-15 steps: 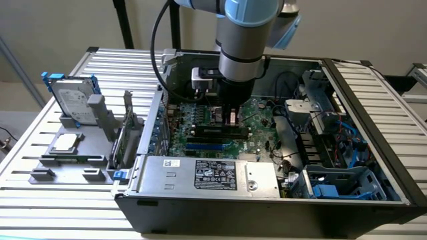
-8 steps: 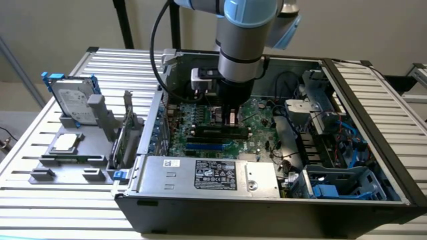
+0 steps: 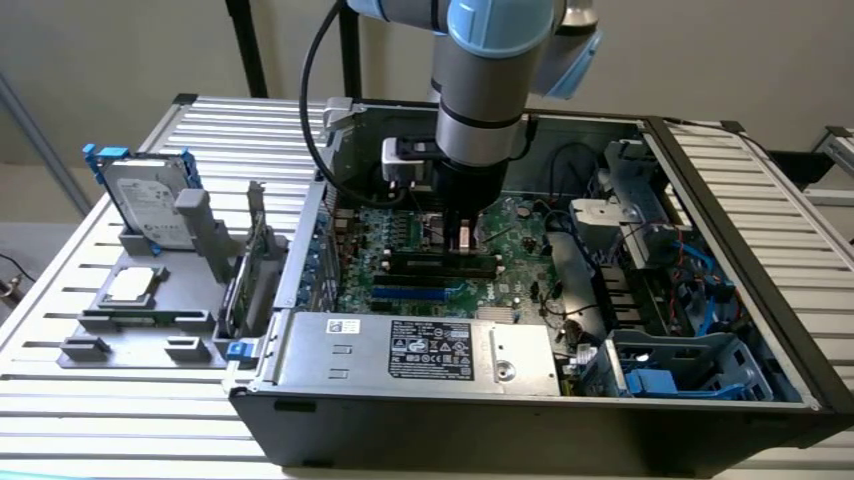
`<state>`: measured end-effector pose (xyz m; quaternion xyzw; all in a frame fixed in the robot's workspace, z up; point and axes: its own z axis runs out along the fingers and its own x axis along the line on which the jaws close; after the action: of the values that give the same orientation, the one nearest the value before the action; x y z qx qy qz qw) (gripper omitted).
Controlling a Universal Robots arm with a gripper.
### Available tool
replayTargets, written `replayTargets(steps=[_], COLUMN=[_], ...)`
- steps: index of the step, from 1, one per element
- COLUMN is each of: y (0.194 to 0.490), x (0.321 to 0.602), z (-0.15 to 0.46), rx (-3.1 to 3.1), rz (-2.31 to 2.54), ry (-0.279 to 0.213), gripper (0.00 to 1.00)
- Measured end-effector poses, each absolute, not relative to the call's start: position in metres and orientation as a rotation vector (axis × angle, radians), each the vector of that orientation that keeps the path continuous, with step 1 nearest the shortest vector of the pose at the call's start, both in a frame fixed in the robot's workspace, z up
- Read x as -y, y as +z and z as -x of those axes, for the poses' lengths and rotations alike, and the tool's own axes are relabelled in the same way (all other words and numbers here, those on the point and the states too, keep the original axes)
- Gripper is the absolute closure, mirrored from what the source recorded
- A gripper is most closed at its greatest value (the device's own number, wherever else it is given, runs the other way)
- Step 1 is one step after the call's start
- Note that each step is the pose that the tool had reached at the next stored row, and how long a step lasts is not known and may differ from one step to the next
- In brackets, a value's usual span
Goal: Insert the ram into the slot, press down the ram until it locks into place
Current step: 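Insert the ram into the slot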
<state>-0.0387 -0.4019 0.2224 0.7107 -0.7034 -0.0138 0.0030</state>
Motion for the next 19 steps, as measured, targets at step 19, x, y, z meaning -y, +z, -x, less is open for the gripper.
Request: replayTargets(steps=[19], y=[0.2223], x=[0.4019], z=[0.0388], rx=[2.206], rz=[-2.228], ry=[-0.043], gripper=[0.85])
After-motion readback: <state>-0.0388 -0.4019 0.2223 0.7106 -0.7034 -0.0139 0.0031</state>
